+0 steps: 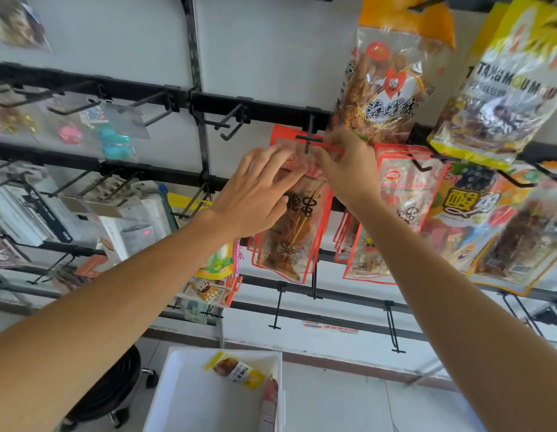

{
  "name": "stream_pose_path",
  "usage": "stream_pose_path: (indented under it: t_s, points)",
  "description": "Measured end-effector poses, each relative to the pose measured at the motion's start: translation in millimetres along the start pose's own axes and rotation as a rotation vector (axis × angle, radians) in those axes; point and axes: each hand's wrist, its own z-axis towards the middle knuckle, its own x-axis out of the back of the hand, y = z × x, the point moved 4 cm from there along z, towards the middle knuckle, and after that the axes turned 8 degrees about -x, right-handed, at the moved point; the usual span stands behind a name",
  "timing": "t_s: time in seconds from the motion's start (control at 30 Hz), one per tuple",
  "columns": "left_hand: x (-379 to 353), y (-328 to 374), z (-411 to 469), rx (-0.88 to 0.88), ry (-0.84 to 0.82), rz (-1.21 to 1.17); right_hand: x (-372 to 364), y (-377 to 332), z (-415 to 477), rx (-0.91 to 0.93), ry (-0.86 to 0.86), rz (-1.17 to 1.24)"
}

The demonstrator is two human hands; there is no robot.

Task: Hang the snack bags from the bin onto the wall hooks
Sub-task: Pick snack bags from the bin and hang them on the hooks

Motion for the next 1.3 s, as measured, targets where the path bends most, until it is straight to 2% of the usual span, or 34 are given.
stream_pose_path:
  t_s: [0.13,0.33,0.4,0.53,0.67,0.73,1.07,1.2,1.3]
  points:
    - [-6.0,-3.2,7.9,0.026,-0.043,0.027,0.5,-1.9,-3.9,0.058,0.154,-0.125]
    - [-8.3,-3.9,13.4,0.080,-0.091,0.059,1.4,6.8,-27.0,0.212,0.267,-0.330]
    - [-6.1,-2.8,12.9,0.088,-0.107,0.052,-0.1,11.2,-33.2,0.204,0.166,-0.332]
    - [3.5,1.2,-2.2,0.069,-0.152,0.006,-6.8,10.5,-49.3,0.172,-0.175,-0.310]
    - [8.8,6.3,-40.5,0.082,-0.300,-0.089,-20.6,4.9,-66.7,0.054,-0.475,-0.420]
    - [16.3,10.7,-60.2,0.099,-0.389,-0.137,-33.5,0.6,-78.9,0.060,-0.605,-0.434]
    - [60.8,52.5,-214.4,0.548,-0.755,-0.370,-92.4,-38.8,-182.0,0.296,-0.978,-0.330]
    - [65.4,77.6,-291.1,0.668,-0.889,-0.380,-116.8,-51.8,-241.8,0.302,-1.102,-0.232]
    - [60.9,90.4,-333.4,0.765,-0.940,-0.414,-140.5,-55.5,-278.2,0.327,-1.181,-0.251]
